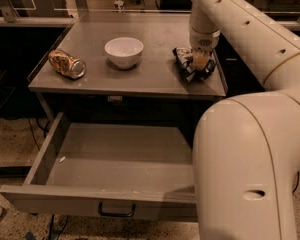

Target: Place blue chip bag into top drawer

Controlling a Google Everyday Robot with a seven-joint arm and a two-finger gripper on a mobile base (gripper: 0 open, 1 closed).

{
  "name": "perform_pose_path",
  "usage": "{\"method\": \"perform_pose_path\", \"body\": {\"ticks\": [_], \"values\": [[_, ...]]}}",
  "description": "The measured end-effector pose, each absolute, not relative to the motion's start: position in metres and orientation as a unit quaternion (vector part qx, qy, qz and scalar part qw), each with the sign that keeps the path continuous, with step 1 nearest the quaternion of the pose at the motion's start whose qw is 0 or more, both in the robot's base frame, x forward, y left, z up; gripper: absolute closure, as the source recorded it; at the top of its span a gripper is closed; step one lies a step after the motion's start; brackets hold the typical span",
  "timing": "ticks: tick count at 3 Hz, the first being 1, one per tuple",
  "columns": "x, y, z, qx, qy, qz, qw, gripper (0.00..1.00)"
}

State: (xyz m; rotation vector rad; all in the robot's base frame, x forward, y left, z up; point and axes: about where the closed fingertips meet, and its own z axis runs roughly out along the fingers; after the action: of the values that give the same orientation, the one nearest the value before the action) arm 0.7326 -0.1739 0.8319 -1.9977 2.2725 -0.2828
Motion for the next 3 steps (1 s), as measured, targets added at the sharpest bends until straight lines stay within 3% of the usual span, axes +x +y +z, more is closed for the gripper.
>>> {"method": "perform_pose_path", "body": {"ticks": [1,3], "values": [[0.733,-0.174,0.834,-0.657,0.747,-0.093,0.051,1.00],[0.703,-0.187,0.904,-0.651,0.738,-0.082,0.158,1.00]]}}
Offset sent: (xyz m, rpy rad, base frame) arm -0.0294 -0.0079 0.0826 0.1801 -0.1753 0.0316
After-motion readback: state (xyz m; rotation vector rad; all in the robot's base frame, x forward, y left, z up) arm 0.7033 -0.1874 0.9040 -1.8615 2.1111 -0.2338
